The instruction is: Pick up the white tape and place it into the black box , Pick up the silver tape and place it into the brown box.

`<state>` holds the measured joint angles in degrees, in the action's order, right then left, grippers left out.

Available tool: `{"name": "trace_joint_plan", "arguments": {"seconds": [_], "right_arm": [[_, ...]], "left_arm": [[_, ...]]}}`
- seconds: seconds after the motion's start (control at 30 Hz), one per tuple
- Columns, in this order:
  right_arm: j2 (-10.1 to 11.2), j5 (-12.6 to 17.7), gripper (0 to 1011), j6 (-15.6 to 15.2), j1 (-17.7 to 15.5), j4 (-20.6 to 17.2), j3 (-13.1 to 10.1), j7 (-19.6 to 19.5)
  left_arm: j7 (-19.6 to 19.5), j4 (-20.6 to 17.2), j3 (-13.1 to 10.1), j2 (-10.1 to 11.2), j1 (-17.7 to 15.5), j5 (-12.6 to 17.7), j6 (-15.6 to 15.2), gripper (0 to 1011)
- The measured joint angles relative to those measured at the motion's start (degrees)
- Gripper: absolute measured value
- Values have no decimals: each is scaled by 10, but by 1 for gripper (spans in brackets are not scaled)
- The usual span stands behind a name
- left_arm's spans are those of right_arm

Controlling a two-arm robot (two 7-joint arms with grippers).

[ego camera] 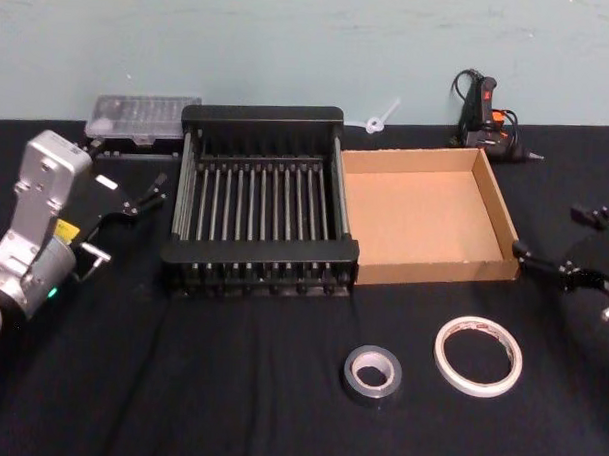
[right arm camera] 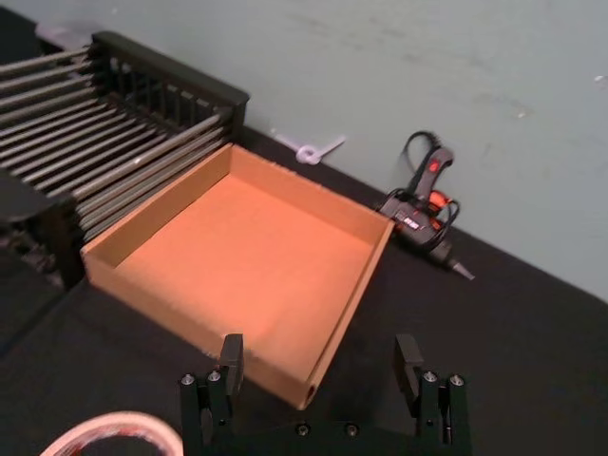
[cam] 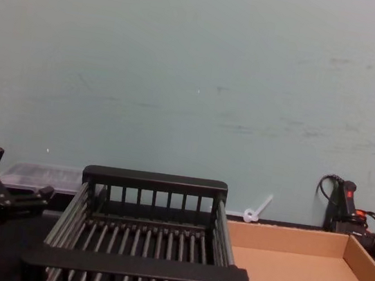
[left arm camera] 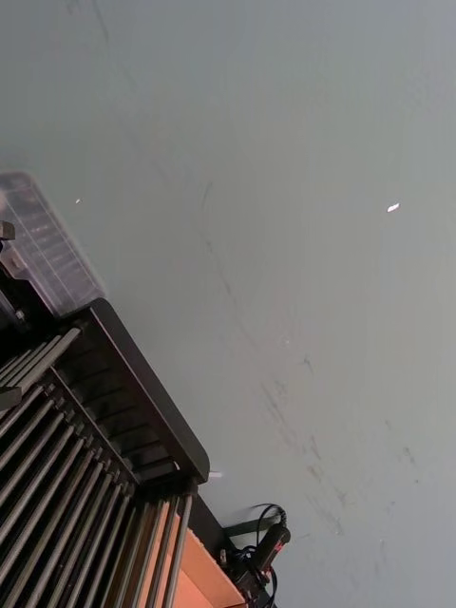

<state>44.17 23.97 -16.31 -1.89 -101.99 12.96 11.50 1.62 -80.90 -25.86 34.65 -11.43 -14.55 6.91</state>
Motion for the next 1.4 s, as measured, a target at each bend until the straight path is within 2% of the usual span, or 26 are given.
{"name": "trace_joint_plan", "arguments": {"seconds": [0.4,0.7,1.4], "right_arm": [[1,-6,1002,-22,-20,-4,2,33],[-7,-1,1002,-54,-25,3,3,61],[-21,9,1002,-105,-28,14,-6,89]], "left_arm": [[0,0,0,0,0,0,0,1001],[0,0,0,0,0,0,0,1001],[0,0,0,0,0,0,0,1001]]}}
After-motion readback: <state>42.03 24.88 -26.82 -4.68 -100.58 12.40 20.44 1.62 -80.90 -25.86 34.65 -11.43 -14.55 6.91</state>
